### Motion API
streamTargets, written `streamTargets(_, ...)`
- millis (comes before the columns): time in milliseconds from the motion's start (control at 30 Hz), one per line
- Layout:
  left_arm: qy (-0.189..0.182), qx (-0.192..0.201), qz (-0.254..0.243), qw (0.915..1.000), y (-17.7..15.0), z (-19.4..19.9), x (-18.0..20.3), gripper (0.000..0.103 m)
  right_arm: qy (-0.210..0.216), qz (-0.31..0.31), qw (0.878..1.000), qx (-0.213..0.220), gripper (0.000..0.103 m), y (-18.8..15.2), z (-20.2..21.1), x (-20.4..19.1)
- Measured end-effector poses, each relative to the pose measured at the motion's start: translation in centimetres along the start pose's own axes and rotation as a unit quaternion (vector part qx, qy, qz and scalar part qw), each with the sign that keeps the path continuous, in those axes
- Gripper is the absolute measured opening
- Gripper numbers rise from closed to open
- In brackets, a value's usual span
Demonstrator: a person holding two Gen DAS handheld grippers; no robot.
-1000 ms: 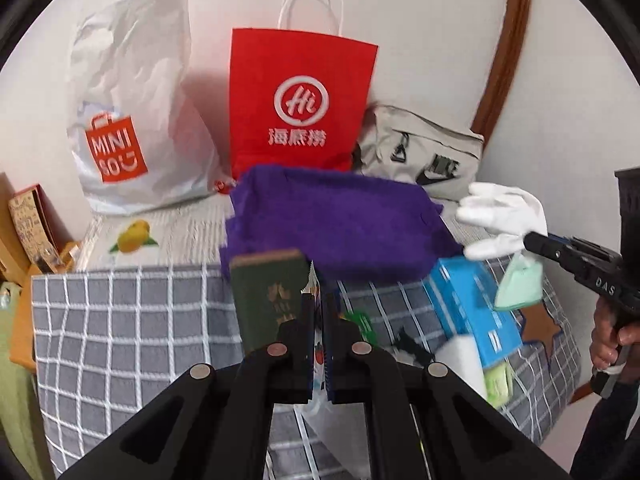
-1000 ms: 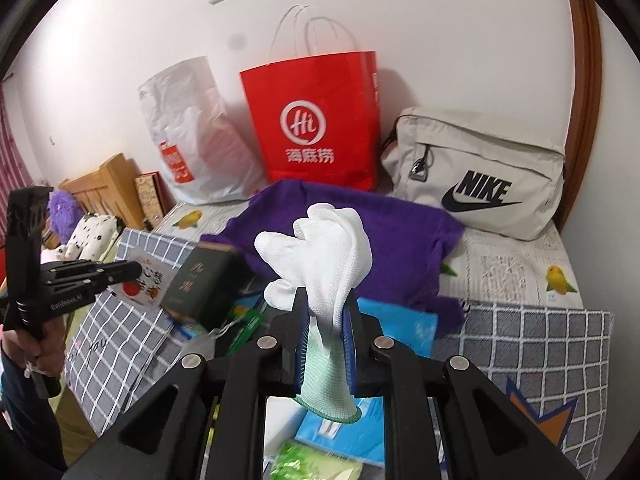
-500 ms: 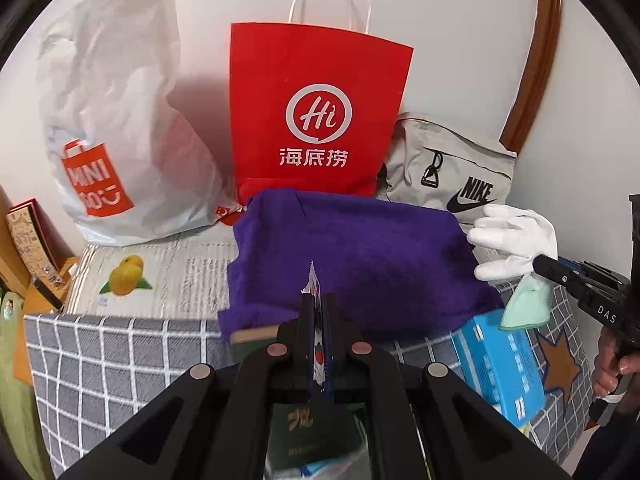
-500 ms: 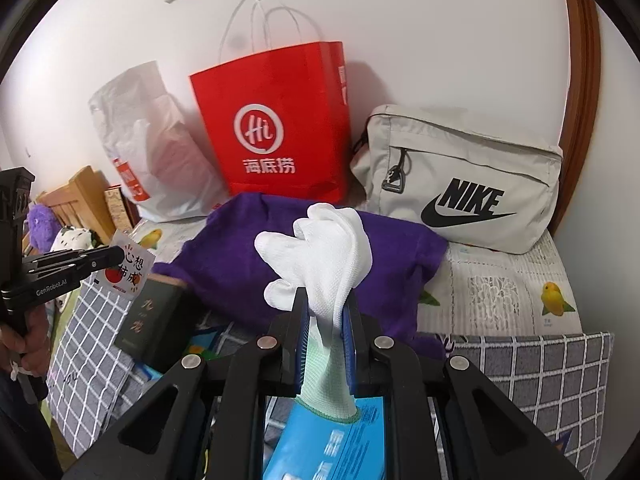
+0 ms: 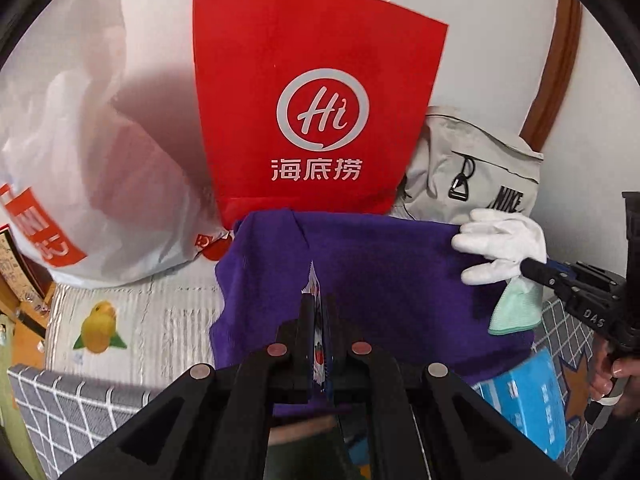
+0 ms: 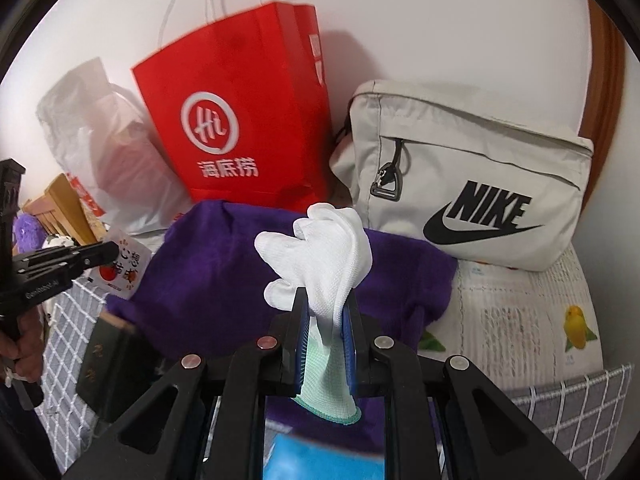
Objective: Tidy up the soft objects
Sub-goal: 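Carry the packet with the left tool while the right tool carries the glove toward the purple towel, then release the packet onto the purple towel with the left tool while the right tool releases the glove there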
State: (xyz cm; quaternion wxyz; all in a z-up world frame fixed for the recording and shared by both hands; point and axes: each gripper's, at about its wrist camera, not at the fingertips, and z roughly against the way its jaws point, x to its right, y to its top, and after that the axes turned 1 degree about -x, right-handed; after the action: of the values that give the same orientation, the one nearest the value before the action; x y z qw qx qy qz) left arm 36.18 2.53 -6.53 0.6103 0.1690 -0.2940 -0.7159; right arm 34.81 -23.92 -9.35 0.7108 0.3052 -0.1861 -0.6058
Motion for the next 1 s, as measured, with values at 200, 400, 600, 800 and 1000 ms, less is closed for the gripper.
streamTargets(200, -0.002, -0.016, -0.005, 0.9999, 1.0, -2.8, -0.2, 0.004, -0.013, 0.006, 0.999, -0.049, 0.015, 0.1, -4.1, 1.6)
streamTargets(400, -0.016, -0.029, 0.001, 0.9994, 2.2, -5.3, -0.4, 0.004, -0.010, 0.004, 0.998, -0.065, 0.015, 0.0, -5.7, 2.5)
streamTargets(600, -0.017, -0.039, 0.003, 0.9991, 3.3, -7.6, -0.2, 0.004, -0.020, 0.014, 0.997, -0.080, 0.019, -0.3, -6.6, 2.8)
streamTargets(800, -0.018, -0.057, 0.000, 0.9982, 3.9, -9.6, 0.2, 0.004, -0.016, 0.025, 0.996, -0.088, 0.036, -0.5, -6.7, 2.8)
streamTargets(1000, -0.005, -0.065, 0.007, 0.9978, 4.1, -11.0, -0.4, 0.005, -0.023, 0.031, 0.996, -0.075, 0.040, -0.1, -5.7, 2.9)
